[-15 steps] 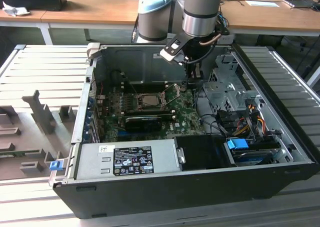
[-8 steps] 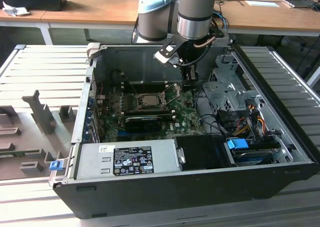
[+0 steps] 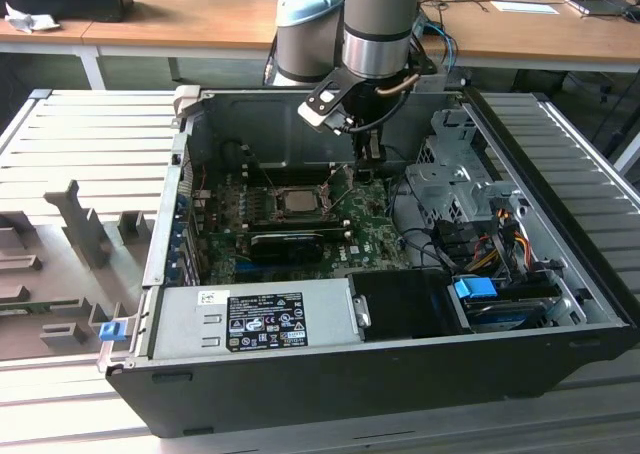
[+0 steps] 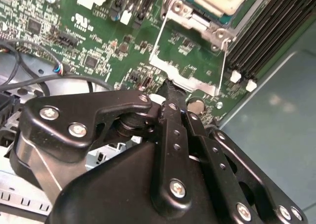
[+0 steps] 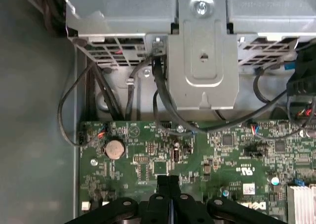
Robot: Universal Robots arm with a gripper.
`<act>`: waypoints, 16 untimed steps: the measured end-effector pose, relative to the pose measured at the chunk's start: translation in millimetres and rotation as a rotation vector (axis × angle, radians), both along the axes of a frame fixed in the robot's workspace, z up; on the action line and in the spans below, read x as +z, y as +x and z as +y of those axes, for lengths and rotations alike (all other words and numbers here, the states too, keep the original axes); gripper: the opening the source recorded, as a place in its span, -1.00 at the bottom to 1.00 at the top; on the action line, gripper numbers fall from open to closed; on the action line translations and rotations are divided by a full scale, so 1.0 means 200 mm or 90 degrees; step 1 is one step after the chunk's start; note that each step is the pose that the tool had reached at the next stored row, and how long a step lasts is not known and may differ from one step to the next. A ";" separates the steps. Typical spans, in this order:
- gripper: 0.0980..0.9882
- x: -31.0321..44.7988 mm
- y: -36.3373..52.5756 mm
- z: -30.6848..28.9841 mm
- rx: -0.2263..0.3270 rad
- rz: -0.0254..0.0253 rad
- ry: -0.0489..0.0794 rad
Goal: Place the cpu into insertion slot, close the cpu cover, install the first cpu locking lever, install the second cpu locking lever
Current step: 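Close the cpu cover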
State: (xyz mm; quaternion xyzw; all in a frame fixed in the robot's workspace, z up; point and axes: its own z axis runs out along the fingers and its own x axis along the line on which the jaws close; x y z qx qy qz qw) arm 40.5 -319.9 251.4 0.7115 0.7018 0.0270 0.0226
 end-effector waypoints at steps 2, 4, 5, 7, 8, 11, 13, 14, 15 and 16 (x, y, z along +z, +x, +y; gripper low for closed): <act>-0.98 0.000 -0.018 0.000 0.000 0.0000 0.000; -0.98 0.000 -0.031 0.000 0.000 0.0000 0.000; -0.98 0.000 -0.034 0.000 0.000 0.0000 0.000; -0.98 0.000 -0.036 0.000 0.000 0.0000 0.000; -0.98 0.000 -0.037 0.000 0.000 0.0000 0.000; -0.98 0.000 -0.045 0.000 0.000 0.0000 0.000; -0.98 0.000 -0.059 0.000 0.000 0.0000 0.000; -0.98 0.000 -0.065 0.000 0.000 0.0000 0.000; -0.98 0.000 -0.068 0.000 0.000 0.0000 0.000; -0.98 0.000 -0.072 0.000 0.000 0.0000 0.000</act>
